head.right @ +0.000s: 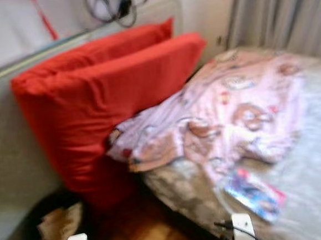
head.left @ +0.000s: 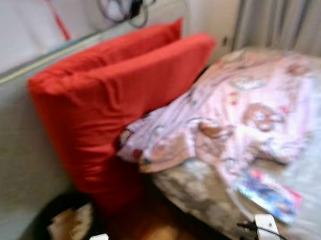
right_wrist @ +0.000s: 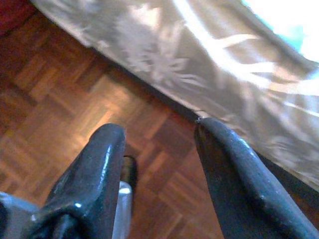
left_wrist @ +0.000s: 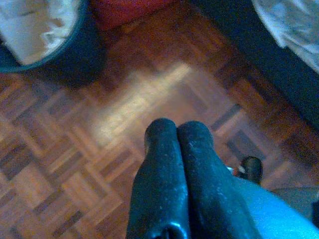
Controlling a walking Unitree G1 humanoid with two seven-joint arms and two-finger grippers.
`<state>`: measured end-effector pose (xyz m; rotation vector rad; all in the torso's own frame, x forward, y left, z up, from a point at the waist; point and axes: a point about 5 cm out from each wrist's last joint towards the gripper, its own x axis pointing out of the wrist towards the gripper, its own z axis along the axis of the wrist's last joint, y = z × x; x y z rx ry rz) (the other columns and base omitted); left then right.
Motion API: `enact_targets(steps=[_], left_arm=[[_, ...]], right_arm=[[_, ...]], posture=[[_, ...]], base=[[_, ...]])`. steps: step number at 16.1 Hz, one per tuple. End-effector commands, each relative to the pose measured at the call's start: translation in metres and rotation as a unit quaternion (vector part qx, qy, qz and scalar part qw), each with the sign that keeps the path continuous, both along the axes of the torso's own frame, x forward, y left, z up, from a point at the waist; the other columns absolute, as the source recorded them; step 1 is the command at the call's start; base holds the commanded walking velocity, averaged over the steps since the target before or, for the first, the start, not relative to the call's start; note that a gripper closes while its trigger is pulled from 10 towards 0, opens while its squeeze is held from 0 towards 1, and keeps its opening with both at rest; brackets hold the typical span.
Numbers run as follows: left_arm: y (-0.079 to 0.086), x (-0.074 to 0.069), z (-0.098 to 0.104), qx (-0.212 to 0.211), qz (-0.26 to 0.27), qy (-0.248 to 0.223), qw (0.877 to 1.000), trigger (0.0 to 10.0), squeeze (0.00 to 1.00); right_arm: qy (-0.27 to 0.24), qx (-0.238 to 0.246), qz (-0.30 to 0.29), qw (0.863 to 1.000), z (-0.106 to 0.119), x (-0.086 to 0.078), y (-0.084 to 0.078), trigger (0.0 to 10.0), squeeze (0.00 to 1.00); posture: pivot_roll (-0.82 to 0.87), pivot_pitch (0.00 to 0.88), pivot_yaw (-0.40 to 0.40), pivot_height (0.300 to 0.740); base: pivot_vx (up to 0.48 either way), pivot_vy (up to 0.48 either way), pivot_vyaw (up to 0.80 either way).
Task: Clean up the room
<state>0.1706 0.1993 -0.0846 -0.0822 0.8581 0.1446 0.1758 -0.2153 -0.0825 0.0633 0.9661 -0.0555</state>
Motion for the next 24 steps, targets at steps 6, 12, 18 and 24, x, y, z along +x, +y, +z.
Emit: enact_targets(steps=[6,12,18,24], left_arm=[[0.008,0.004,0.004,0.008,0.017,-0.017,1.0,10.0,0.0],[0.007,0.032,0.023,0.028,-0.026,-0.097,0.995,10.0,0.0],[0.036,0.05,0.049,0.089,0.018,-0.191,0.977,10.0,0.0],[0.015,0.03,0.022,0.03,-0.016,-0.086,0.996,10.0,0.0]], right_arm=[[-0.004,0.005,-0.004,1.0,-0.001,-0.001,0.002,10.0,0.0],[-0.006,0.004,-0.002,1.0,0.0,0.0,0.002,10.0,0.0],[-0.004,0.003,0.0,1.0,0.0,-0.001,0.001,10.0,0.0],[-0.005,0.004,-0.002,1.0,-0.001,-0.002,0.002,10.0,0.0]], posture=[[0.07,0.0,0.015,0.74],[0.06,0.0,0.016,0.74],[0.07,0.0,0.011,0.74],[0.05,0.0,0.022,0.74]], base=[[0.0,-0.042,-0.13],[0.0,0.0,0.0],[0.0,0.0,0.0],[0.0,0.0,0.0]])
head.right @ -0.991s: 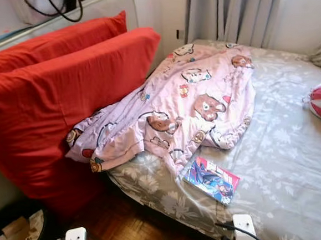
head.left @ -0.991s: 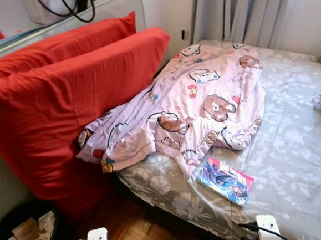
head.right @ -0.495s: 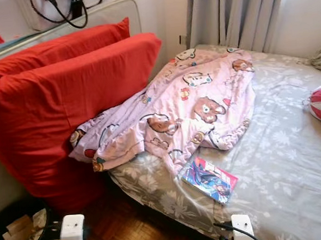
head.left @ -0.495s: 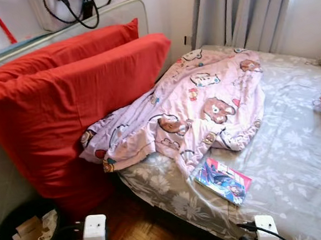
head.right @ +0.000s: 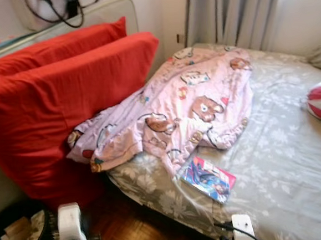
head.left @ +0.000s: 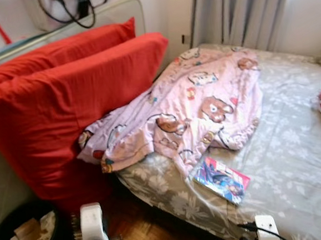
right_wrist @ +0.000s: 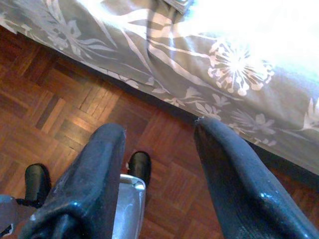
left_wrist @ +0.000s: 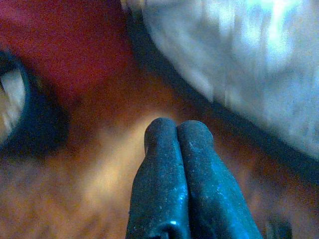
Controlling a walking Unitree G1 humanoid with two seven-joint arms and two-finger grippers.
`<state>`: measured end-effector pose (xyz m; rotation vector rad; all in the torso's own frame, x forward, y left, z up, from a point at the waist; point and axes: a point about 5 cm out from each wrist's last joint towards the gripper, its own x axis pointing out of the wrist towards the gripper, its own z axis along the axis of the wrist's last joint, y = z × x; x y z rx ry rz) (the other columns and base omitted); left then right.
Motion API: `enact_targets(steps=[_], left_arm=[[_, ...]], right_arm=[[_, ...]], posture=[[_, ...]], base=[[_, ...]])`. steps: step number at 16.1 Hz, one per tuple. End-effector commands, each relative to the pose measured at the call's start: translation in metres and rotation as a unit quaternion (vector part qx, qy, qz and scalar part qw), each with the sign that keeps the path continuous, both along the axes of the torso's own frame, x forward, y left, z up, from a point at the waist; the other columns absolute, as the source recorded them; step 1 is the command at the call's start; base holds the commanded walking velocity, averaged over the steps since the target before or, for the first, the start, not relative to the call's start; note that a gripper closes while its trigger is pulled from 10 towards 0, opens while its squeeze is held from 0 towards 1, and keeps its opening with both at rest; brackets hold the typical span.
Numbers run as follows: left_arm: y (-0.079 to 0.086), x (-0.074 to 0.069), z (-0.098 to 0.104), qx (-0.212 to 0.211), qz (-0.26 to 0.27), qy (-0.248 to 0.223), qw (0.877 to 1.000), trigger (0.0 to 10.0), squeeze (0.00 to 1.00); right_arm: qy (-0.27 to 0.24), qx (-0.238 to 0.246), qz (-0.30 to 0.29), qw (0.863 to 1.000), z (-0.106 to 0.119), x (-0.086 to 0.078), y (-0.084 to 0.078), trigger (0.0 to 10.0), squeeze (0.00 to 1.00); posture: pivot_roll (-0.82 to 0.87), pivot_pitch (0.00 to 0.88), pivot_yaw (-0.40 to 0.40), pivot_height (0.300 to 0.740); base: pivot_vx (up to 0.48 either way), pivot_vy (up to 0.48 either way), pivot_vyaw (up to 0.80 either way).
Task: Clean up the room
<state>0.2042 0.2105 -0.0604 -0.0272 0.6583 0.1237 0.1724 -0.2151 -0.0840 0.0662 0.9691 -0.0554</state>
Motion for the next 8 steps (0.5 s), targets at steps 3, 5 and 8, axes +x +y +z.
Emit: enact_targets(steps=[3,5,8], left_arm=[[0.005,-0.037,-0.021,-0.003,0.006,0.083,0.997,10.0,0.0],[0.006,-0.043,-0.024,-0.003,0.01,0.093,0.996,10.0,0.0],[0.006,-0.047,-0.026,-0.005,0.013,0.102,0.995,10.0,0.0]], right_arm=[[-0.005,0.002,-0.001,1.0,0.0,0.001,0.002,10.0,0.0],[-0.004,0.002,0.001,1.0,0.0,0.001,0.002,10.0,0.0],[-0.003,0.002,0.0,1.0,0.0,0.0,0.001,10.0,0.0]], posture=[[0.06,0.0,0.02,0.74],[0.06,0.0,0.02,0.74],[0.06,0.0,0.019,0.74]], base=[[0.0,0.0,0.0],[0.0,0.0,0.0],[0.0,0.0,0.0]])
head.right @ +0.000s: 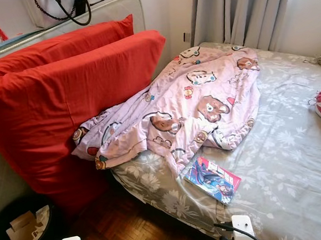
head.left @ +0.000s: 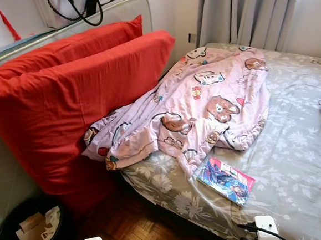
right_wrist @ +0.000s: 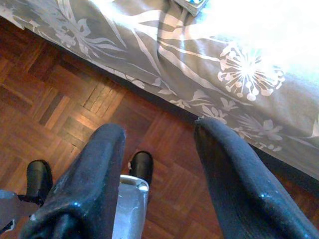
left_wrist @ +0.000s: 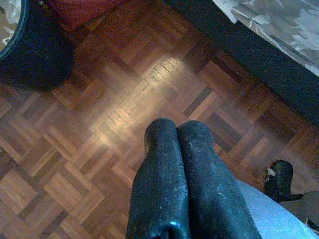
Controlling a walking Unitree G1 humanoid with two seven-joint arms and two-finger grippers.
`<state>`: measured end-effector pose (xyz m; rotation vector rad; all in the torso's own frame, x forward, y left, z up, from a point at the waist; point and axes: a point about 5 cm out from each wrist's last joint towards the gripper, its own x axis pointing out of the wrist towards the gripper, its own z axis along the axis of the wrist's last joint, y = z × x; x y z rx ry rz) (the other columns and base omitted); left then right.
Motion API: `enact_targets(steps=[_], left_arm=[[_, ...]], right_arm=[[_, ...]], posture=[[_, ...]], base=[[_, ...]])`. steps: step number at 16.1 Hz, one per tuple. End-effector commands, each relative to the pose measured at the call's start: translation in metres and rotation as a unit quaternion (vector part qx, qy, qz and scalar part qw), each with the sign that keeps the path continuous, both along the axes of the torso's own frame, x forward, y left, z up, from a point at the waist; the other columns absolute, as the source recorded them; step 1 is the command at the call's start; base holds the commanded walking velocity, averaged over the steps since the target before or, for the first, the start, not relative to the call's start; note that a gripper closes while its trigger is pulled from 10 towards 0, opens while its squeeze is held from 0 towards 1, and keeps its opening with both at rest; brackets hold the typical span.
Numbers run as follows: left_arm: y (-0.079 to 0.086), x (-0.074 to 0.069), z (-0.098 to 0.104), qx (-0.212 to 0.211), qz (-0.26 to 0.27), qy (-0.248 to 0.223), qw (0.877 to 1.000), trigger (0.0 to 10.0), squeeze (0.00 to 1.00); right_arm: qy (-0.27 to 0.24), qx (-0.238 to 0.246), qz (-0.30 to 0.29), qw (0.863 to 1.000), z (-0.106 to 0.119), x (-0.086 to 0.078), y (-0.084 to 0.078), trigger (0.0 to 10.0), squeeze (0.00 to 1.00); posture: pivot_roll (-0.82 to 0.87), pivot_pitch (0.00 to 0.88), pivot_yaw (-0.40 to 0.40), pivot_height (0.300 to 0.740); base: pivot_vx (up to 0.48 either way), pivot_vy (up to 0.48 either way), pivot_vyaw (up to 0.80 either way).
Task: Clean up the room
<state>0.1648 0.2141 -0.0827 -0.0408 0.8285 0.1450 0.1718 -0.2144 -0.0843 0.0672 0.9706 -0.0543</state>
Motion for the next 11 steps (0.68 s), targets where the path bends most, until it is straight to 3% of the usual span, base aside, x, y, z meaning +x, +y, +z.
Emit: enact_targets(steps=[1,4,6,11], left_arm=[[0.0022,-0.0073,-0.0034,0.002,0.001,0.018,1.0,10.0,0.0],[0.0005,-0.0051,-0.0028,0.001,0.001,0.015,1.0,10.0,0.0],[-0.0001,-0.0021,-0.0017,0.0,0.001,0.011,1.0,10.0,0.0],[-0.0013,-0.0016,-0.0018,-0.001,0.003,0.011,1.0,10.0,0.0]], right_arm=[[-0.003,0.001,-0.001,1.0,0.0003,0.0006,0.0006,10.0,0.0],[-0.002,0.003,-0.002,1.0,0.0002,0.0005,0.0004,10.0,0.0],[-0.002,0.004,-0.003,1.0,0.0003,0.0008,0.0004,10.0,0.0],[-0.007,0.002,-0.001,1.0,0.0012,0.0024,0.0001,10.0,0.0]], posture=[[0.06,0.0,0.019,0.74],[0.06,0.0,0.013,0.74],[0.06,0.0,0.011,0.74],[0.06,0.0,0.006,0.74]], base=[[0.0,0.0,0.0],[0.0,0.0,0.0],[0.0,0.0,-0.78],[0.0,0.0,0.0]])
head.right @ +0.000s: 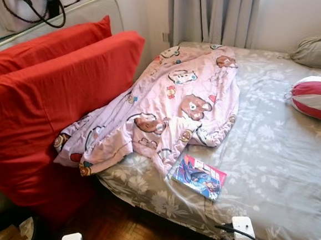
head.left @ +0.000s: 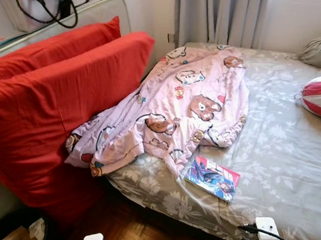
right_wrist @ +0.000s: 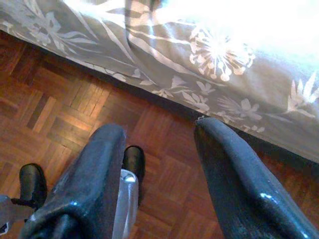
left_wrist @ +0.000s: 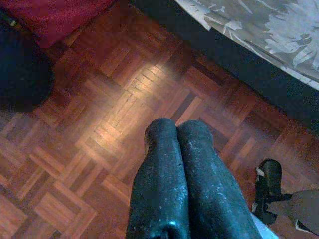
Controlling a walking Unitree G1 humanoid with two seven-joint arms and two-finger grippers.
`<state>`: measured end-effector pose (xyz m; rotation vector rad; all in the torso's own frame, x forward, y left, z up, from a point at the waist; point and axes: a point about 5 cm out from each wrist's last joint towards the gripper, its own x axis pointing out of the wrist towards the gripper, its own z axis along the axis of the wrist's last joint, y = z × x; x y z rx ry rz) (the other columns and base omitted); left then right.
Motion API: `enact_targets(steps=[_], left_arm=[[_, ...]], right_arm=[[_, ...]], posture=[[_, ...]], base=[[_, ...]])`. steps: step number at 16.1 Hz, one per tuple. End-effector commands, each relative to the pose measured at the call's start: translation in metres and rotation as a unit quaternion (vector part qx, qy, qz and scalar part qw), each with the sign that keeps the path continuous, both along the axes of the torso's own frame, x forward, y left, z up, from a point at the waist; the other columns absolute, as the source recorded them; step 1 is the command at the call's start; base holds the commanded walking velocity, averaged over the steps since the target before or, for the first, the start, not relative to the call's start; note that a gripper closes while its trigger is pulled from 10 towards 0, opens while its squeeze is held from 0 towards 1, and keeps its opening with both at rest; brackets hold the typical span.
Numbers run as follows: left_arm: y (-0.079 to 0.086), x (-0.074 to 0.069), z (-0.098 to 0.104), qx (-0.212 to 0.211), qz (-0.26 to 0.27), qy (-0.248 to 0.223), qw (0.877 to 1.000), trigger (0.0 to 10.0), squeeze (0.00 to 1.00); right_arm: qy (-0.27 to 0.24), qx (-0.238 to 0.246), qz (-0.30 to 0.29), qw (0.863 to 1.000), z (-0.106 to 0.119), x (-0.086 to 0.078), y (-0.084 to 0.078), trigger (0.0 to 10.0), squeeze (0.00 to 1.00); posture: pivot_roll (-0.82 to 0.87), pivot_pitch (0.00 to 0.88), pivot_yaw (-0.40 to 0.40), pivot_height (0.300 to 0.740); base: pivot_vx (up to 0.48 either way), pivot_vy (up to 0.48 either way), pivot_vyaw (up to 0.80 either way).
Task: Clean up the room
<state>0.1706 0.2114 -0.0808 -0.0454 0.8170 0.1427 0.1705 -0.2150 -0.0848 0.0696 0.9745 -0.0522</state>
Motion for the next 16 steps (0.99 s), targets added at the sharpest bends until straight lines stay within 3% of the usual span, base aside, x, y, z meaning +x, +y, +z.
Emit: enact_targets(steps=[1,6,16], left_arm=[[0.0008,-0.0076,-0.0039,0.0,0.004,0.017,1.0,10.0,0.0],[-0.0008,-0.0067,-0.0037,-0.002,0.007,0.013,1.0,10.0,0.0],[-0.0002,-0.0074,-0.0039,-0.003,0.009,0.014,1.0,10.0,0.0]], right_arm=[[-0.01,0.001,-0.001,1.0,0.0019,0.004,0.0006,10.0,0.0],[-0.011,0.0,0.001,1.0,0.0025,0.005,-0.0003,10.0,0.0],[-0.013,0.0,0.001,1.0,0.0028,0.0053,-0.0006,10.0,0.0]], posture=[[0.06,0.0,0.005,0.74],[0.06,0.0,-0.001,0.74],[0.06,0.0,-0.003,0.74]], base=[[0.0,0.0,0.0],[0.0,0.0,0.0],[0.262,0.0,0.0]])
